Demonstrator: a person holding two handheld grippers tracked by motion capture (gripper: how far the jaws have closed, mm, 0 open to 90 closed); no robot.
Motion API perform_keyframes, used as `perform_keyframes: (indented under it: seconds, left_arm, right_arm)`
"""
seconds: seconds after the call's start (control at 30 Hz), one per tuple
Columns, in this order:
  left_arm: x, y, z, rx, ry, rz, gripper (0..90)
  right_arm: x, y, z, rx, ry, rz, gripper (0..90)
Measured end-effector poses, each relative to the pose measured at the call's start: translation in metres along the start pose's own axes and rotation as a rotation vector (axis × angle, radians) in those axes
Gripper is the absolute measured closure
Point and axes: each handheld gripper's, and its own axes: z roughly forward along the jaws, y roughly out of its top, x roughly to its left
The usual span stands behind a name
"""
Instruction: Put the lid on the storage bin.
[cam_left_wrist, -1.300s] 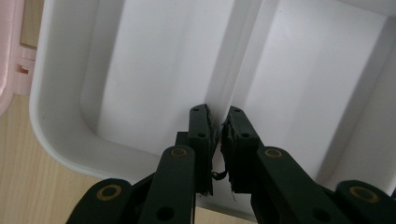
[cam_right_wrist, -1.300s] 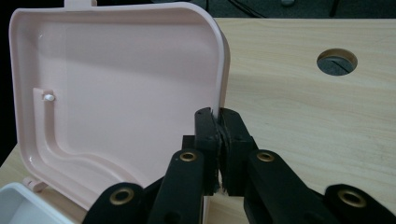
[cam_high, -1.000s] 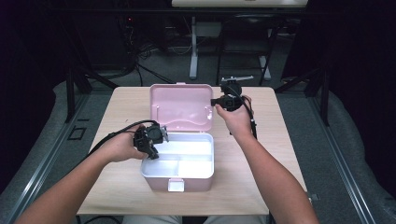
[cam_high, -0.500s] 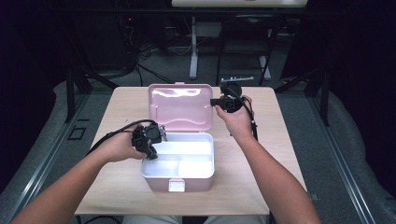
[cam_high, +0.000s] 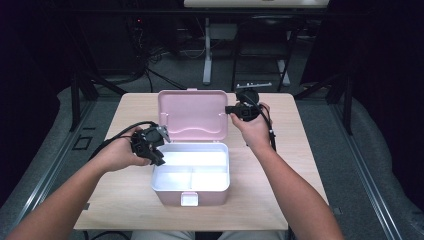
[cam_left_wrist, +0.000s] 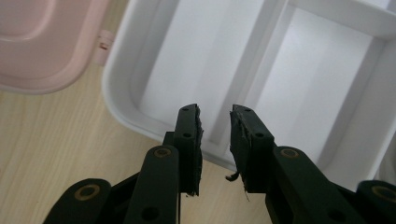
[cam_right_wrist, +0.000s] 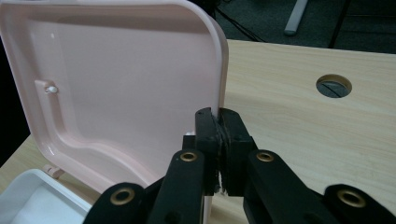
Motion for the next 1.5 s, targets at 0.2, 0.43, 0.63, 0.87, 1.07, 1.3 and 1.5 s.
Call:
perform_keyframes:
  seconds: [0.2,0.43,0.63,0.87,1.07,1.3,1.5]
  left_arm:
    - [0.009,-0.006,-0.007,-0.054,0.038,-0.062,70.6]
    - [0.022,-0.014,-0.013,-0.103,0.055,-0.148,70.7]
    - [0.032,-0.021,-0.021,-0.183,0.081,-0.229,71.0]
    - [0.048,-0.033,-0.025,-0.292,0.123,-0.342,71.5]
    - [0.062,-0.037,-0.027,-0.406,0.181,-0.442,71.9]
    - [0.069,-0.033,-0.028,-0.514,0.192,-0.486,71.5]
    - [0.073,-0.03,-0.029,-0.595,0.215,-0.519,69.0]
  right_arm:
    - [-0.002,-0.001,-0.004,0.002,0.0,0.009,87.3]
    - [-0.002,-0.002,-0.006,-0.006,0.004,0.004,87.3]
    - [-0.002,-0.002,-0.007,-0.006,0.006,0.003,87.2]
    - [-0.002,-0.004,-0.009,-0.022,0.011,-0.001,87.3]
    - [-0.002,-0.006,-0.01,-0.032,0.014,-0.004,87.3]
    - [-0.002,-0.007,-0.012,-0.038,0.021,-0.004,87.2]
    - [-0.002,-0.008,-0.013,-0.046,0.024,-0.006,87.2]
